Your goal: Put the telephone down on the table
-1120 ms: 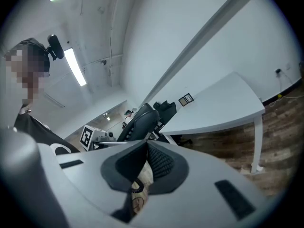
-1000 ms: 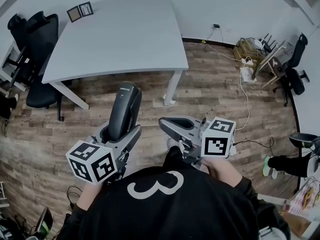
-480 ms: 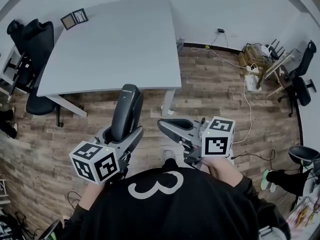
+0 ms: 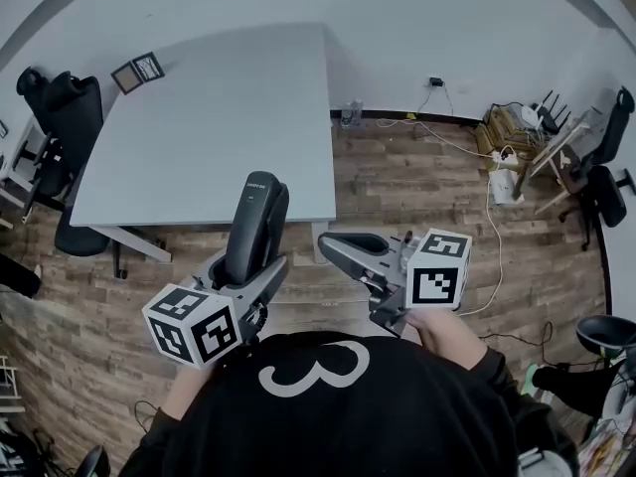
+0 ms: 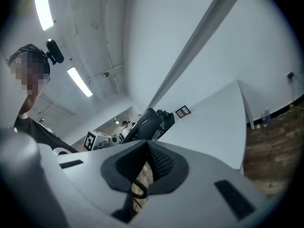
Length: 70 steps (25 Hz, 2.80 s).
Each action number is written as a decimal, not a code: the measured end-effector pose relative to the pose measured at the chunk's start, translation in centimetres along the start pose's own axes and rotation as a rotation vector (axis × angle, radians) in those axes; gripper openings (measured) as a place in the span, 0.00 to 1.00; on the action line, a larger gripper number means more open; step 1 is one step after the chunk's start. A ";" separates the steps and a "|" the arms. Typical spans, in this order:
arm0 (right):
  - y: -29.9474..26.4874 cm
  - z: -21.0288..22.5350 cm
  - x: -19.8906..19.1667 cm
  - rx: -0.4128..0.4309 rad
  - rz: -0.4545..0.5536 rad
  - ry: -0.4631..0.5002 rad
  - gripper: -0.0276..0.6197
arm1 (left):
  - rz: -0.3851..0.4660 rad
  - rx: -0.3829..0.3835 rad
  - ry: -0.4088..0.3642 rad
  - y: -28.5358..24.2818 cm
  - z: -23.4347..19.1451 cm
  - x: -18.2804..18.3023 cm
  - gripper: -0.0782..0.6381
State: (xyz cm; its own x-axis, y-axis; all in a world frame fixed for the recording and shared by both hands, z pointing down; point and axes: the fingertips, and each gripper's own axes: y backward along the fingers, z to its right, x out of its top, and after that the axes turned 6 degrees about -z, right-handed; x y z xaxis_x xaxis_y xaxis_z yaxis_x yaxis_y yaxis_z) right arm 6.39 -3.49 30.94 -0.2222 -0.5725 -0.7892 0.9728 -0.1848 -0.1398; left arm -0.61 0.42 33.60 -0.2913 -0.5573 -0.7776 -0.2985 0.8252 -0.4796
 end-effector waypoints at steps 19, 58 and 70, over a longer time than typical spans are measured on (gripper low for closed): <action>-2.7 10.0 4.9 -0.087 0.030 -0.077 0.06 | -0.070 -0.115 0.053 -8.8 -6.8 5.8 0.52; -13.8 23.6 12.0 -0.175 0.004 -0.205 0.06 | -0.262 0.011 0.010 -21.7 -28.2 11.6 0.52; -14.7 26.3 10.7 -0.219 -0.031 -0.265 0.06 | -0.322 0.027 -0.033 -27.0 -33.2 9.5 0.52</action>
State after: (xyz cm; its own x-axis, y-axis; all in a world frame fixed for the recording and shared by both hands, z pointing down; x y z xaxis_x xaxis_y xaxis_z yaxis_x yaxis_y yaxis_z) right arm -12.01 -27.89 40.22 -0.2332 -0.7620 -0.6041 0.9499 -0.0455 -0.3093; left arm -25.48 -30.27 52.65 -0.1557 -0.7870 -0.5970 -0.3464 0.6095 -0.7131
